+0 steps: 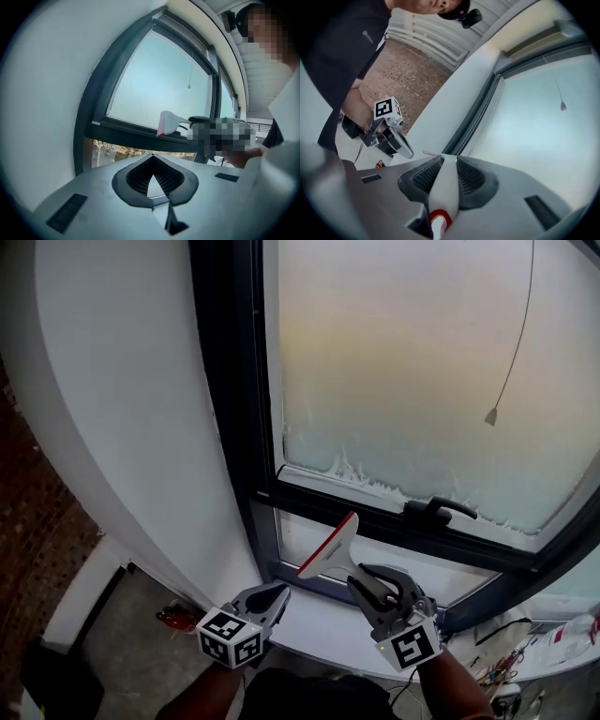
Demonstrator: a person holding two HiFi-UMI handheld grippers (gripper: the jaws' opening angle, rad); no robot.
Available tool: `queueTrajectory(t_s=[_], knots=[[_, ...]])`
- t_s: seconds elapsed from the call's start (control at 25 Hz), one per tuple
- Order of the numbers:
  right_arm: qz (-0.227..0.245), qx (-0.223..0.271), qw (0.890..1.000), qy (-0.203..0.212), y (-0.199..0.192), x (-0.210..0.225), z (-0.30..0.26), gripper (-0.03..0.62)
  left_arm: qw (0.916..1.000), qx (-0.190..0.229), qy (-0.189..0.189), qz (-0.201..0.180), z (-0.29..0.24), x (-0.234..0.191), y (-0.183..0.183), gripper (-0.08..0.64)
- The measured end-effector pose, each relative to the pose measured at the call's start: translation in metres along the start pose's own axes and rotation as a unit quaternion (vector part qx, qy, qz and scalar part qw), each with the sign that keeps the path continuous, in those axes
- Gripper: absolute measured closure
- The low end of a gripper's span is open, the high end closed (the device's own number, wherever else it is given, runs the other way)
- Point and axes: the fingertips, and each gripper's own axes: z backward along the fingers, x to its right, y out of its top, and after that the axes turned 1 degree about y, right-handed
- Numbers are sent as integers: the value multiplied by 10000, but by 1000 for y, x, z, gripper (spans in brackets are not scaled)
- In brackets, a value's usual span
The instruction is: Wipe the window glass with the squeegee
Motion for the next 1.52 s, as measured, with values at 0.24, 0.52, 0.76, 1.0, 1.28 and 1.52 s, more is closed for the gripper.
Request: queueTrajectory(t_s=[0.24, 0.52, 0.76, 1.0, 1.28, 1.52], knots=[[2054, -112, 9786, -100, 7, 42, -65, 498, 9996, -232, -131, -25, -22, -5, 13, 560], [3659, -729, 9276, -162, 5, 70, -165, 497, 9977, -471, -462, -162, -33, -43, 17, 560], [4383, -1056, 8921, -296, 7, 83, -215, 497, 9971, -395, -642, -67, -35, -76, 26, 560], [4488, -1246, 8842, -350, 0, 86, -228, 497, 9952, -399, -892, -14, -42, -86, 26, 560], [4658, -1316, 8746, -292, -3, 83, -233, 497, 9938, -491, -997, 57, -48, -89, 22, 560], [4678, -1365, 8726, -320, -8, 88, -227, 497, 9936, -477, -1028, 24, -53, -88, 24, 560]])
